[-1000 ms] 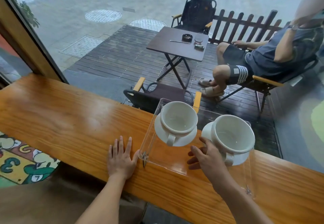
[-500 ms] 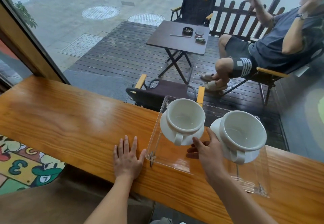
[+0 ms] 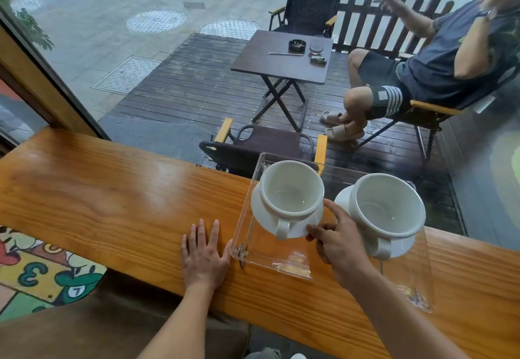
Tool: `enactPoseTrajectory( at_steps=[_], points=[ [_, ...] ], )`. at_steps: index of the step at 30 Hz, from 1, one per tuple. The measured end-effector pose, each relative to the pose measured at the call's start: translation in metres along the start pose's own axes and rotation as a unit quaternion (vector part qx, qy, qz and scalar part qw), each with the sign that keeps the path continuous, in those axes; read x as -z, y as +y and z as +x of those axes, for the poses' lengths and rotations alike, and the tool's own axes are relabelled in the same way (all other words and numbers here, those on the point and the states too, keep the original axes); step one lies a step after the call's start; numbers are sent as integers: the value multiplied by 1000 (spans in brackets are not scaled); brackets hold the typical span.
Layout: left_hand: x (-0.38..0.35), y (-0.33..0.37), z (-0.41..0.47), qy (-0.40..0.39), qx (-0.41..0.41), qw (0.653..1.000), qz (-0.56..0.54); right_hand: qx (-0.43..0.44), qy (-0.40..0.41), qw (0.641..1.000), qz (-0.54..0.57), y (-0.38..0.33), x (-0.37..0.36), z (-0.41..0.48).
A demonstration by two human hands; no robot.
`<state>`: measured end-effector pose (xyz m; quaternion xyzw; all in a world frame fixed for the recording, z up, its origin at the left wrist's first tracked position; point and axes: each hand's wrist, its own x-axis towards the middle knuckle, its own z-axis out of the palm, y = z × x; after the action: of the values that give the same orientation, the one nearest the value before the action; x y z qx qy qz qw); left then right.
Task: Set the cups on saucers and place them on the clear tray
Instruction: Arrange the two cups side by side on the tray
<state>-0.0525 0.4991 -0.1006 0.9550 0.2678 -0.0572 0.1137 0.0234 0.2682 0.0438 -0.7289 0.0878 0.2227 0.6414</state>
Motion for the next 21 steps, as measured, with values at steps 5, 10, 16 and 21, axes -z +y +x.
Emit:
enactPoseTrajectory(
  at_steps=[5,10,16,21],
  points=[
    [1,1,0,-2,0,1000,1,-1,-13,1000,2,-2,-1,-5],
    [2,1,-1,-2,2,1000,1,6,-10,1000,-9,-3,-2,-9],
    [2,0,0,2,3,1000,-3,25,-13,1000,-9,-2,-4,-10],
    [1,-2,0,12,1,1000,-8,20,-22,999,-25,-3,-2,-12]
  ],
)
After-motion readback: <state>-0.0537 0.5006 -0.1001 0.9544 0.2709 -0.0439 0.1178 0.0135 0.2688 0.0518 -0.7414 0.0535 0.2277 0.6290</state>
